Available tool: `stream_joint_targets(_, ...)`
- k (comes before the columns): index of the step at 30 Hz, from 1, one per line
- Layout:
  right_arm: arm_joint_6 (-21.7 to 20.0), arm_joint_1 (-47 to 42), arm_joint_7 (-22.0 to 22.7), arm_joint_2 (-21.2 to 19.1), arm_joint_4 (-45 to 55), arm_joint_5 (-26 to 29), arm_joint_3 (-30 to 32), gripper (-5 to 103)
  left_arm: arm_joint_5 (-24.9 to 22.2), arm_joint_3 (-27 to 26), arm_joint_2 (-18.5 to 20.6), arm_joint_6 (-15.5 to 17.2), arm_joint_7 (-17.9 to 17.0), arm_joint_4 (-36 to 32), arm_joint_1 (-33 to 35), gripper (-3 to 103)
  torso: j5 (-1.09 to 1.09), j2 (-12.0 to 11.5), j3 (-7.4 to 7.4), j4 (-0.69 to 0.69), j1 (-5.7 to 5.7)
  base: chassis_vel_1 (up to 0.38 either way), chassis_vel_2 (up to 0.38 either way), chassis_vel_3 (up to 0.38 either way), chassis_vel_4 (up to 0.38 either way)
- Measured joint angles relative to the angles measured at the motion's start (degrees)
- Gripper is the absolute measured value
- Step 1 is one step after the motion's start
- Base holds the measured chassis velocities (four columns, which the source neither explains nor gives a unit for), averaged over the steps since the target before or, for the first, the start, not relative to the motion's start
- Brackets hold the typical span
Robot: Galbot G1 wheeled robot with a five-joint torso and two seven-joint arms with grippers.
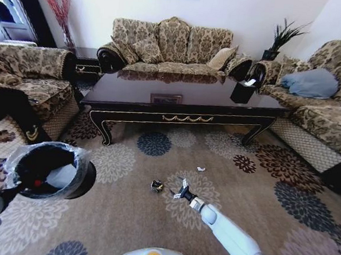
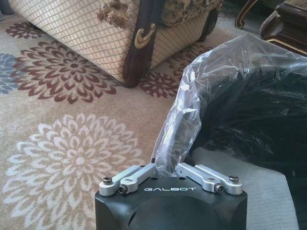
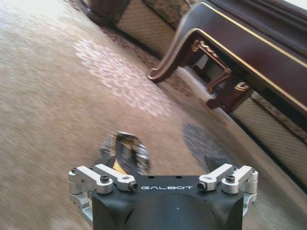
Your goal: Move to the front of the table and pick up the trash from the floor, then place it into the trash bin.
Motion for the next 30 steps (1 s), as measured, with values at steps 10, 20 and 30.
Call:
stream_joint_targets(10, -0.7, 0.5, 3.0, 5.7, -5.7, -1.2, -3.8, 100, -1.6, -2.8, 2.1, 0.0, 0.1, 2.3, -0.1, 0, 0.0, 0.0, 0.0, -0.01, 0.0, 0.0, 0.0, 0.0, 0.0)
stream_joint_targets(20, -1.7, 1.4, 4.5, 7.9, -6.7, -0.5, -4.2, 100, -2.6, -3.7, 3.7, 0.0, 0.2, 4.1, -1.4, 0, 0.0, 0.0, 0.0, 0.0, 0.0, 0.0, 0.0, 0.0, 0.0)
stream_joint_targets(30, -3.9, 2.4, 7.0, 9.4, -11.3, -1.3, -4.4, 100, -2.7, -3.2, 3.7, 0.0, 0.2, 4.1, -1.7, 0, 0.01, 0.0, 0.0, -0.01, 0.0, 0.0, 0.0, 0.0, 0.0)
